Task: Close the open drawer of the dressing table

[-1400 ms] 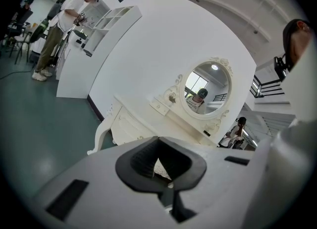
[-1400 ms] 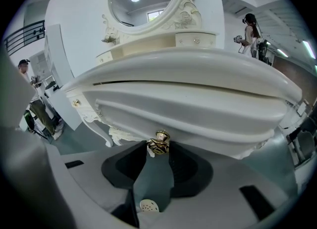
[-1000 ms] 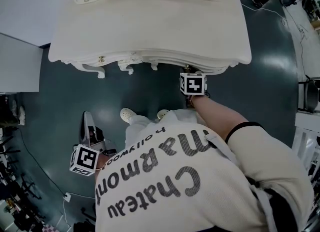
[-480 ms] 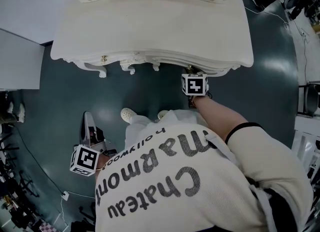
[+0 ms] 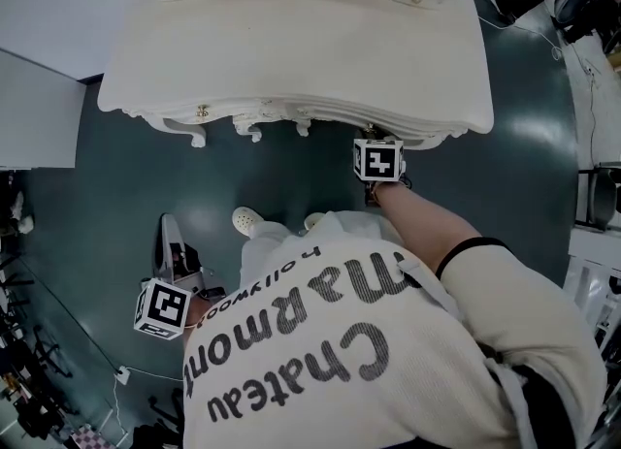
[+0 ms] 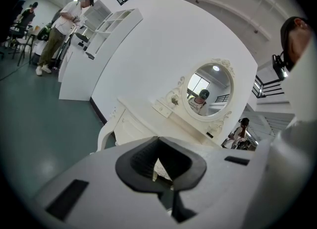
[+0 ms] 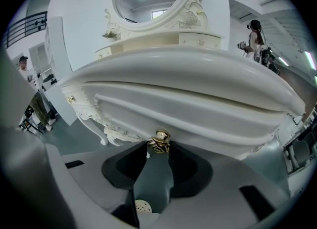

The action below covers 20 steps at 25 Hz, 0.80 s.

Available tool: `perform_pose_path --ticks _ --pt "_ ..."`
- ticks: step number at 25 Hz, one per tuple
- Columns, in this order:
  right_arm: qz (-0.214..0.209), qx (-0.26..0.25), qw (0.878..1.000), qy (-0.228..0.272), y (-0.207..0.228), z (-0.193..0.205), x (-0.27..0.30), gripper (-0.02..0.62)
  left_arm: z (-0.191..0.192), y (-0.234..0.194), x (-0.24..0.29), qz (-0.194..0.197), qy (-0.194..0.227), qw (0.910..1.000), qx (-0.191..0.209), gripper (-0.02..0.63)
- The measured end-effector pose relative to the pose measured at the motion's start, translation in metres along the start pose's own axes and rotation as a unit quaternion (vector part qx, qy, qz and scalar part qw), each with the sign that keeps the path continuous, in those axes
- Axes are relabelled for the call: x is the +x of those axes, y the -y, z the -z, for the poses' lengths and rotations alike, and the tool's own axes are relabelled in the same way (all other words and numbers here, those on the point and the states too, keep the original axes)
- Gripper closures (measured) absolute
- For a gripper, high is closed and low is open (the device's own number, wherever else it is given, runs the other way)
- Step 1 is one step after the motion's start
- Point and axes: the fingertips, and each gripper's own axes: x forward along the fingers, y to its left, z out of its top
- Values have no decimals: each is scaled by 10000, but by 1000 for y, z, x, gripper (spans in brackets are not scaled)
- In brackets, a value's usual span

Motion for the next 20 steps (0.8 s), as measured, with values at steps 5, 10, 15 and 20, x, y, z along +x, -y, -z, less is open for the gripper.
perform_pose_path --ticks 5,10,15,20 --pt "-5 94 10000 0 1 -2 3 439 3 1 2 7 -40 10000 -18 598" --pt "-22 39 10000 9 2 -4 4 439 5 0 1 -36 -35 10000 -47 598" --pt "-9 90 10000 21 3 -6 4 439 3 2 -1 -40 -15 10000 -20 598" --pt "-27 98 9999 55 4 -9 8 439 3 4 -2 -45 28 10000 -40 598"
